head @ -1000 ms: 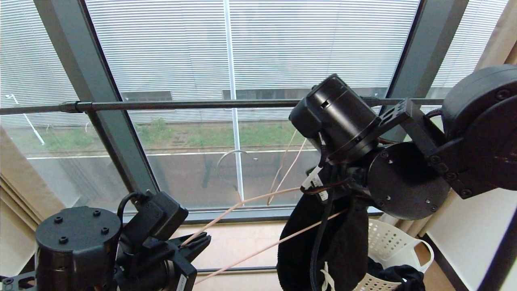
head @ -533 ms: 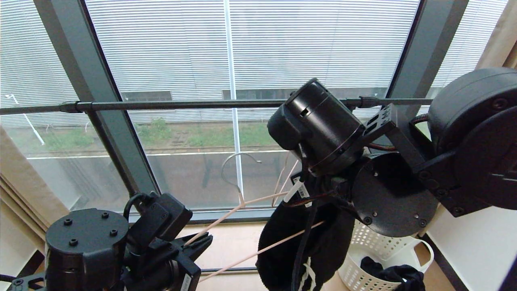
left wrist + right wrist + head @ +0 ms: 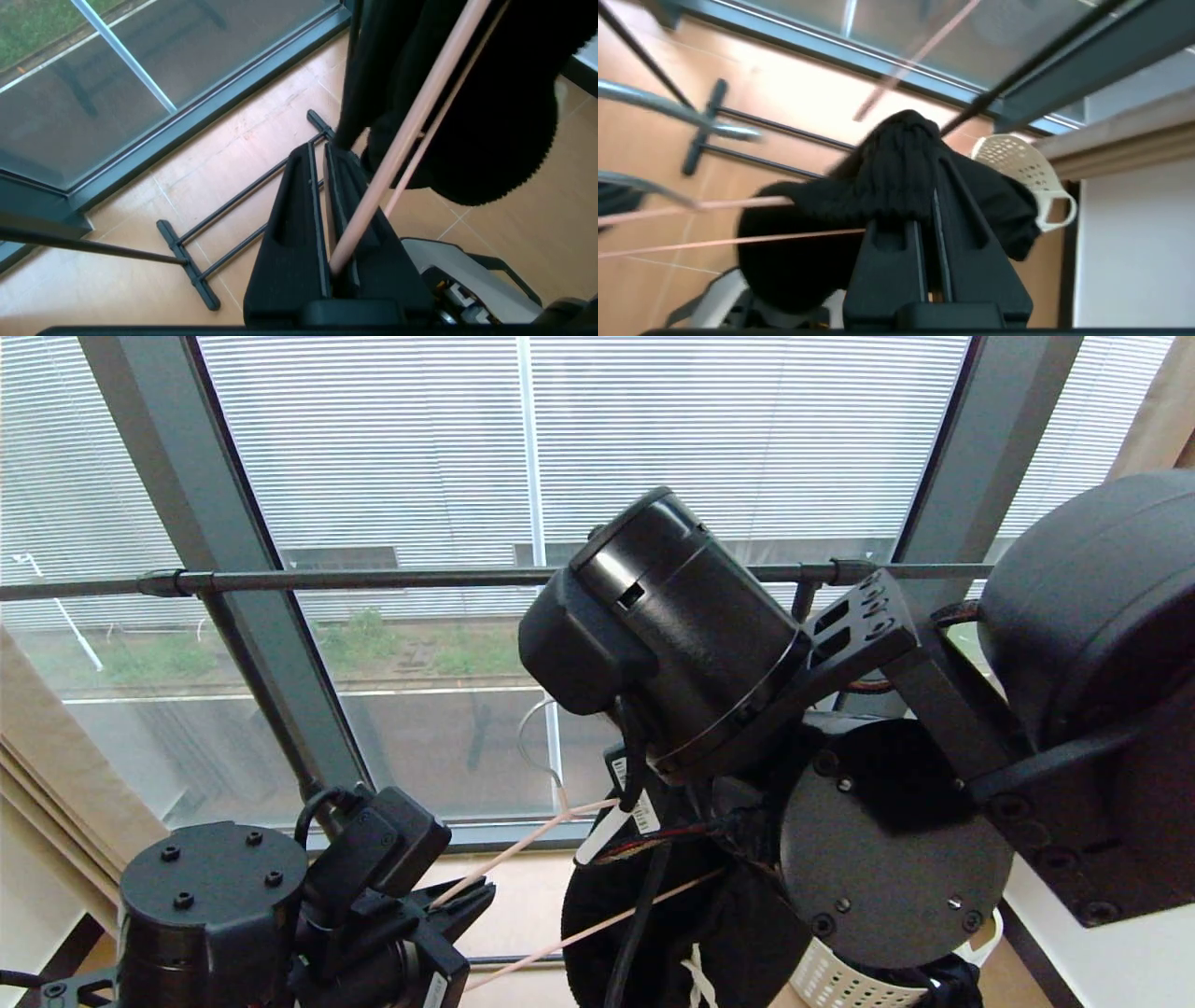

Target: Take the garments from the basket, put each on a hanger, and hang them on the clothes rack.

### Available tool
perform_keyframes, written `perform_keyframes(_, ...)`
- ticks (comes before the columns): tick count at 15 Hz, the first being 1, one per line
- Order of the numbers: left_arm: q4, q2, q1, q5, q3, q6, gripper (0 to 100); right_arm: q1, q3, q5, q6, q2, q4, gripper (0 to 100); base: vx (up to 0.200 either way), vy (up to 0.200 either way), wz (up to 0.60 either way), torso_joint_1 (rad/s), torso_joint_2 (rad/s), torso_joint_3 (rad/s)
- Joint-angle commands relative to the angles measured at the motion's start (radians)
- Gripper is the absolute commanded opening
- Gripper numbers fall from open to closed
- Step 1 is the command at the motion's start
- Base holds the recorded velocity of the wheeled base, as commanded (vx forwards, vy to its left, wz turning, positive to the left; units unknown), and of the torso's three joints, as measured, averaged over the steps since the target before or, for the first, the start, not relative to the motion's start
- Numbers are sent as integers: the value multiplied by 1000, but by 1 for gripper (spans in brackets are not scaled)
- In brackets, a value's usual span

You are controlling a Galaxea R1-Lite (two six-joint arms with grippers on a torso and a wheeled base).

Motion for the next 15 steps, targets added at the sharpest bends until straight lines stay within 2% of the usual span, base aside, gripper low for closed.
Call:
perform_keyframes(1, 0, 3, -5, 0, 3, 0, 0, 23, -41, 1, 9, 32, -1, 0, 0, 0, 0, 0, 0, 0)
perform_keyframes(7, -6, 9, -21, 0, 6, -1, 0, 59, -135, 1, 60, 78, -1, 0, 0, 0, 0, 0, 0, 0)
perform_keyframes(10, -58, 10, -22, 0, 24, 0, 0, 57, -130, 1, 85, 75, 15, 0, 0, 0, 0, 0, 0, 0)
perform_keyframes(15, -66, 6, -25, -1, 29, 0, 0, 42, -129, 1, 109, 69, 19, 0, 0, 0, 0, 0, 0, 0)
